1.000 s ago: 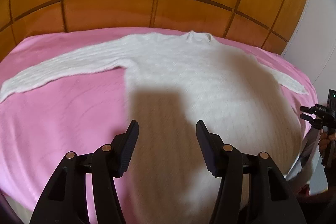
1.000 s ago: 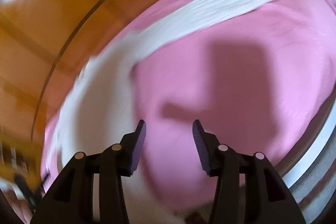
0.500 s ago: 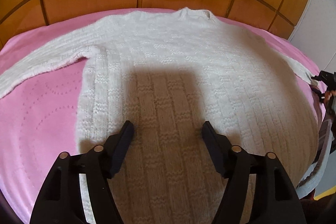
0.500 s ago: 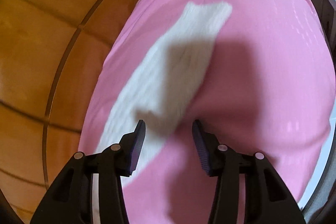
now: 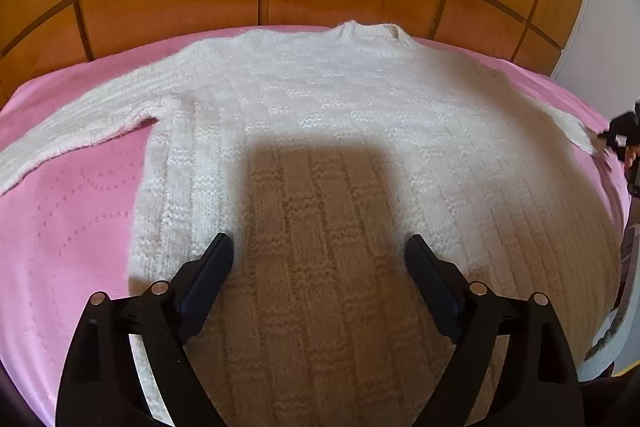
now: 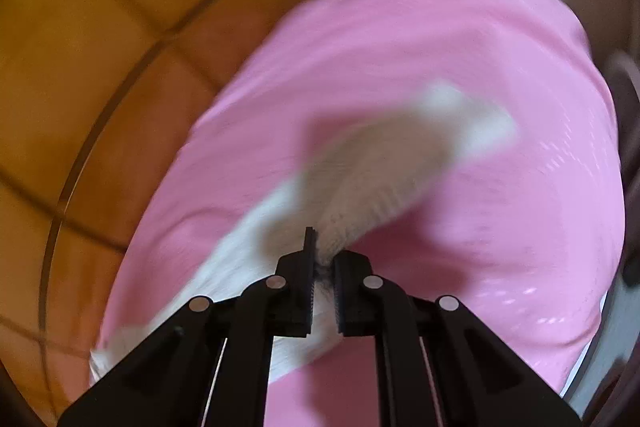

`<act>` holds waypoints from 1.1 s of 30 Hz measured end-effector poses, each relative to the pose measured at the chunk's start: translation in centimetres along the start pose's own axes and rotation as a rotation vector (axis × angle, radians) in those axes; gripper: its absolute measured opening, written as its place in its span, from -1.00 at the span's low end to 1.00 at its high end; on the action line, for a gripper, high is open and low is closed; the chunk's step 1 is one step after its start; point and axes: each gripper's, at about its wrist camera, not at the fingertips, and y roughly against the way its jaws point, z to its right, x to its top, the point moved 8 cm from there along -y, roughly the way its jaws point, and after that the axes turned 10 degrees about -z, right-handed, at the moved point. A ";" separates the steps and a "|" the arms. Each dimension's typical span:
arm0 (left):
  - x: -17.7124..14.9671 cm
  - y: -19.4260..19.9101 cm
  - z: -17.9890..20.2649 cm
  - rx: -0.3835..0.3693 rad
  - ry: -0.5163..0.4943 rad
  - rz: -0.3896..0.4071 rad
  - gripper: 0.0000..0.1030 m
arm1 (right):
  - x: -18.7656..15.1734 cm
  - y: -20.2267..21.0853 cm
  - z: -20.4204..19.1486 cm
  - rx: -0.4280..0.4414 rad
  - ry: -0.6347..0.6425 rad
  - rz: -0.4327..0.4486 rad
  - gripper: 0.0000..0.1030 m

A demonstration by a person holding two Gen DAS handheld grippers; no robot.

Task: Fold small clothes

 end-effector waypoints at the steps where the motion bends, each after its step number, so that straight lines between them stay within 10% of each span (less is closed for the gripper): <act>1: 0.0 0.0 0.0 0.000 -0.001 0.001 0.70 | -0.6 0.5 -1.9 0.005 0.070 0.007 -0.86; 9: 0.0 0.0 0.0 -0.010 0.004 0.001 0.70 | -9.2 0.0 -18.1 0.137 0.512 -0.071 -0.88; 17: 0.3 0.2 -0.2 -0.032 0.004 -0.013 0.70 | -24.8 -2.2 -29.6 0.231 0.877 -0.231 -0.88; 25: 1.5 1.3 -0.8 -0.061 0.047 -0.037 0.37 | -31.1 -1.5 -29.0 0.298 0.868 -0.304 0.24; 33: 6.3 3.2 1.5 -0.085 -0.024 0.068 0.17 | -29.9 2.1 -20.6 0.264 0.766 -0.245 0.56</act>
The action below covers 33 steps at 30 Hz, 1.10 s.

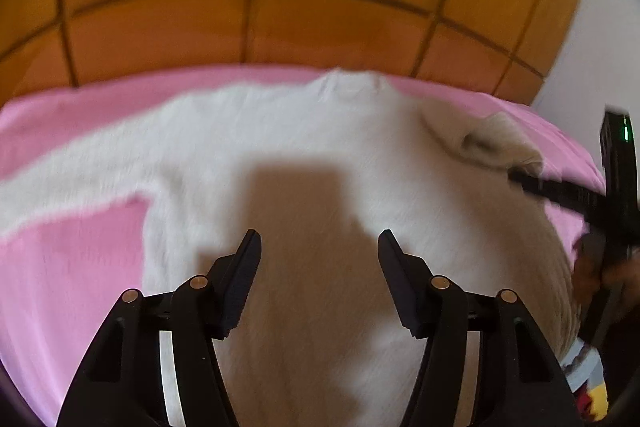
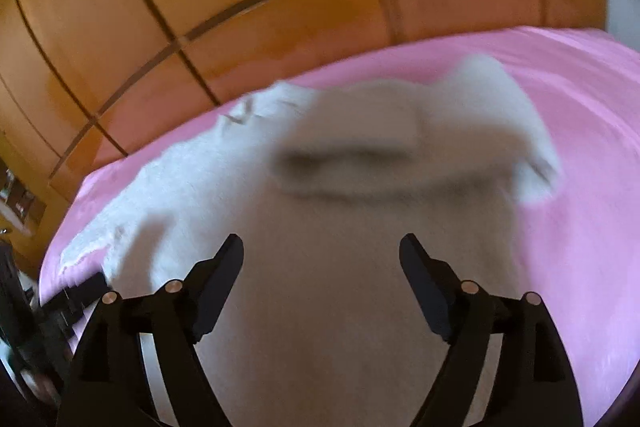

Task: Fold small clothes

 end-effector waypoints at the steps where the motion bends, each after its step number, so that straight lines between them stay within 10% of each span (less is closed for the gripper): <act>1: 1.0 -0.1 1.1 0.008 -0.040 0.011 0.16 | -1.3 0.2 1.0 -0.033 -0.006 -0.002 0.60; 11: 8.1 -4.6 11.7 0.008 -0.372 0.012 0.26 | -6.6 -0.3 1.2 -0.145 0.112 0.096 0.96; 21: 10.7 -11.8 17.9 0.065 -0.502 -0.079 0.26 | -6.2 -0.3 1.0 -0.080 0.091 0.126 0.96; 23: 11.2 -12.9 18.1 0.104 -0.508 -0.069 -0.04 | -6.1 -0.2 1.0 -0.074 0.089 0.127 0.96; 25: 12.0 -13.3 17.3 0.089 -0.430 -0.078 -0.79 | -6.1 -0.2 0.9 -0.069 0.087 0.129 0.96; 33: 13.2 -9.4 7.1 -0.171 0.078 -0.036 -0.89 | -6.3 -0.1 1.1 -0.082 0.092 0.127 0.96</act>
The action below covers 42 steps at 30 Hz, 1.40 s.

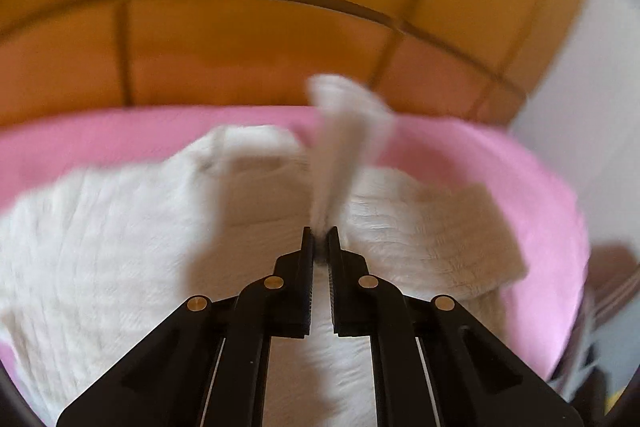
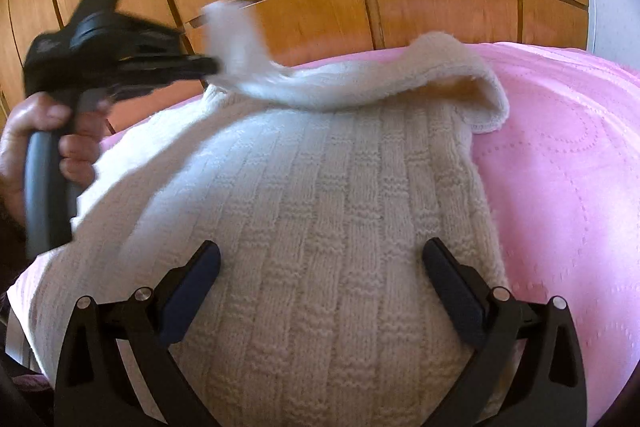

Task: Fold small clothes

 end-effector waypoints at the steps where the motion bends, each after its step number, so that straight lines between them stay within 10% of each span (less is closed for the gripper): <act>1: -0.2 0.7 -1.7 -0.005 0.042 0.011 -0.88 | 0.0 0.0 0.0 -0.006 0.002 -0.002 0.96; 10: -3.6 2.0 -9.3 -0.087 0.282 0.001 -0.87 | 0.3 -0.2 -0.2 -0.048 0.019 -0.026 0.96; 14: -4.5 3.0 -10.9 -0.157 0.408 0.032 0.29 | 0.4 -0.3 -0.3 -0.055 0.018 -0.032 0.96; 17: -4.6 3.7 -12.3 -0.231 0.518 0.052 0.39 | 0.6 -0.3 -0.3 -0.061 0.019 -0.036 0.96; 20: -4.0 3.4 -13.5 -0.232 0.561 0.063 0.19 | 0.6 -0.5 -0.4 -0.068 0.021 -0.040 0.96; 24: -3.1 2.3 -13.6 -0.178 0.524 0.018 -0.89 | 0.8 -0.4 -0.5 -0.079 0.015 -0.067 0.96; 35: -5.0 5.9 -16.3 -0.040 0.408 0.062 -0.91 | 9.4 2.8 0.5 -0.005 -0.096 0.039 0.95; 42: -5.6 4.1 -17.2 0.054 0.376 0.032 -0.90 | 11.4 -6.3 2.9 -0.111 -0.128 -0.165 0.87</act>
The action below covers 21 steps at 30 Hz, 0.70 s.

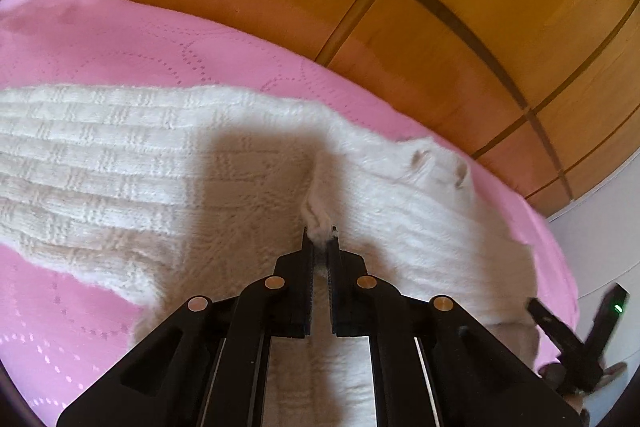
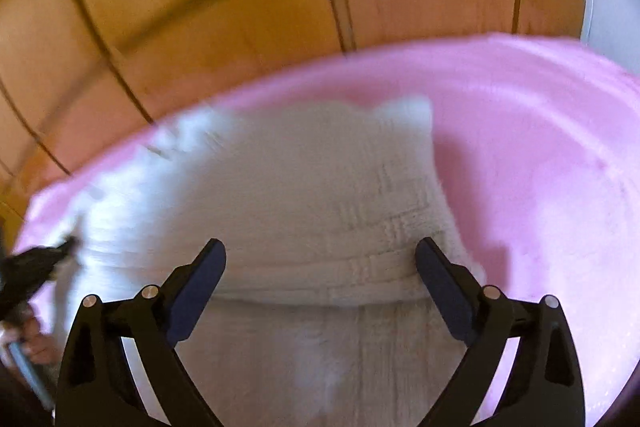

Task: Fold small clothes

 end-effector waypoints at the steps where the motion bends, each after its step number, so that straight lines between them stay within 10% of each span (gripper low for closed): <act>1: -0.3 -0.2 -0.3 0.012 -0.003 -0.005 -0.90 | -0.1 -1.0 -0.1 -0.030 0.023 -0.004 0.93; 9: -1.6 3.3 -2.7 0.019 0.029 0.045 -0.90 | -0.4 -0.2 -0.7 -0.112 0.055 0.050 0.94; 13: -2.0 6.8 -6.2 0.057 0.090 0.117 0.02 | -1.6 2.9 -3.3 -0.103 0.087 0.123 0.95; 21: -3.2 13.4 -17.9 0.068 0.365 0.222 0.07 | -8.4 1.5 -9.7 -0.052 0.221 0.045 0.96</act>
